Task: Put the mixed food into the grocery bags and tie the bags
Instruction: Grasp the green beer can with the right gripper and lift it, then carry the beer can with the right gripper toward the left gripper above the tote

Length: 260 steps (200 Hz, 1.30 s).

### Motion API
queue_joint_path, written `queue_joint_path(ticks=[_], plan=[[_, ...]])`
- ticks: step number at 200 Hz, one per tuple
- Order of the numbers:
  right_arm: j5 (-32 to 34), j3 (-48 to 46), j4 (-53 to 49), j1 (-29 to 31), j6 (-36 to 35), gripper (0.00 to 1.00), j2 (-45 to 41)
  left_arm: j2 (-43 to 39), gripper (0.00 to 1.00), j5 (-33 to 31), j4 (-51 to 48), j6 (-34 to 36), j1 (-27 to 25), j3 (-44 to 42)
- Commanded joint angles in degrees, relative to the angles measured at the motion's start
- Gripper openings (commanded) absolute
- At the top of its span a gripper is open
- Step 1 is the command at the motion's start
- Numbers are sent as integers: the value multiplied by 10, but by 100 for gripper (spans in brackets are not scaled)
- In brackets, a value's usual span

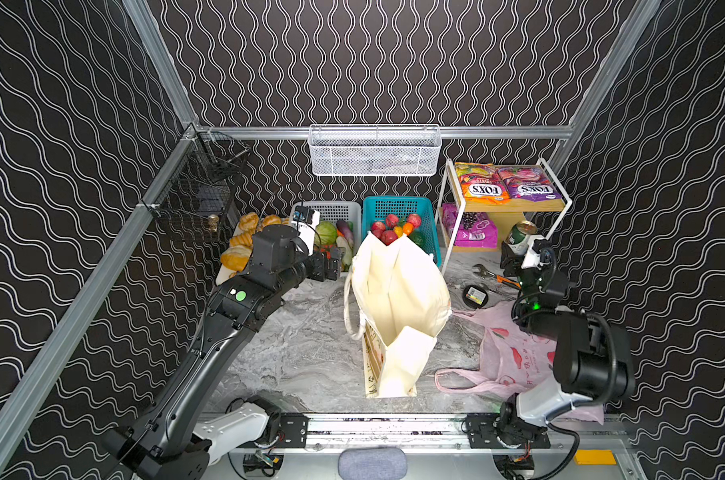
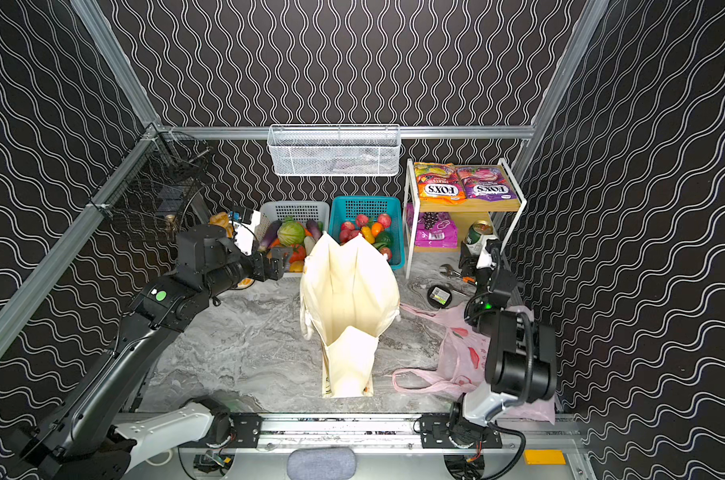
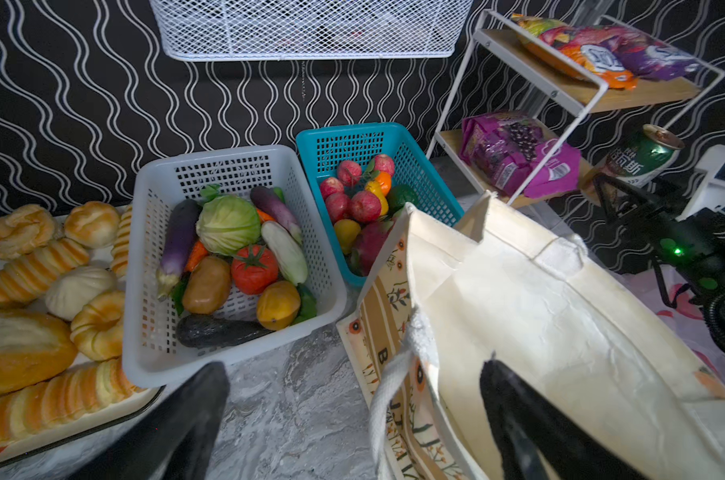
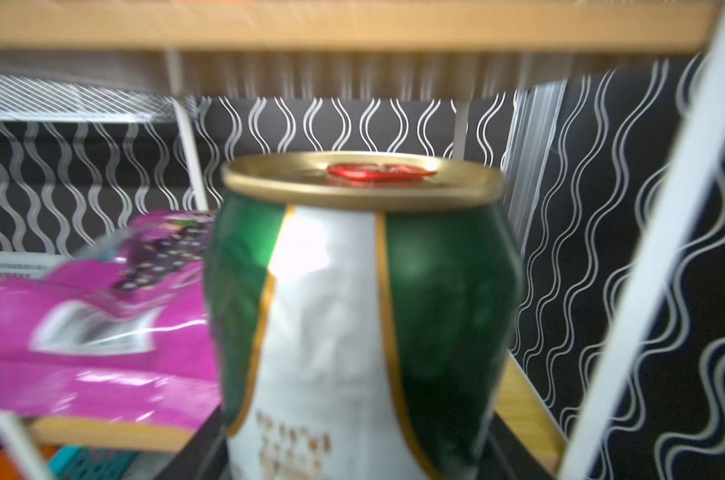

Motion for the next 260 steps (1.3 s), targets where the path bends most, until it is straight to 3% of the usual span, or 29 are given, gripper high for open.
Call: queue_joint_path(ticks=[1, 23, 54, 91, 124, 183, 230, 260], plan=[[-14, -43, 42, 1, 28, 40, -77, -3, 97, 60, 25, -20, 1, 14], [-75, -56, -72, 3, 53, 39, -188, -4, 94, 120, 38, -19, 1, 27], [-142, -32, -295, 39, 13, 38, -328, 16, 92, 202, 45, -25, 0, 54], [-185, 50, -490, 149, -24, 36, -401, 69, 86, 292, 49, -34, -20, 91], [-223, 134, -603, 252, -27, 36, -400, 132, 89, 250, -30, 55, -105, 182], [-197, 267, -781, 375, -133, 36, -337, 198, 94, 268, -85, 144, -154, 288], [-193, 310, -799, 426, -184, 38, -290, 250, 96, 201, -157, 196, -178, 361], [-196, 317, -793, 440, -209, 38, -281, 269, 95, 207, -194, 216, -180, 383]])
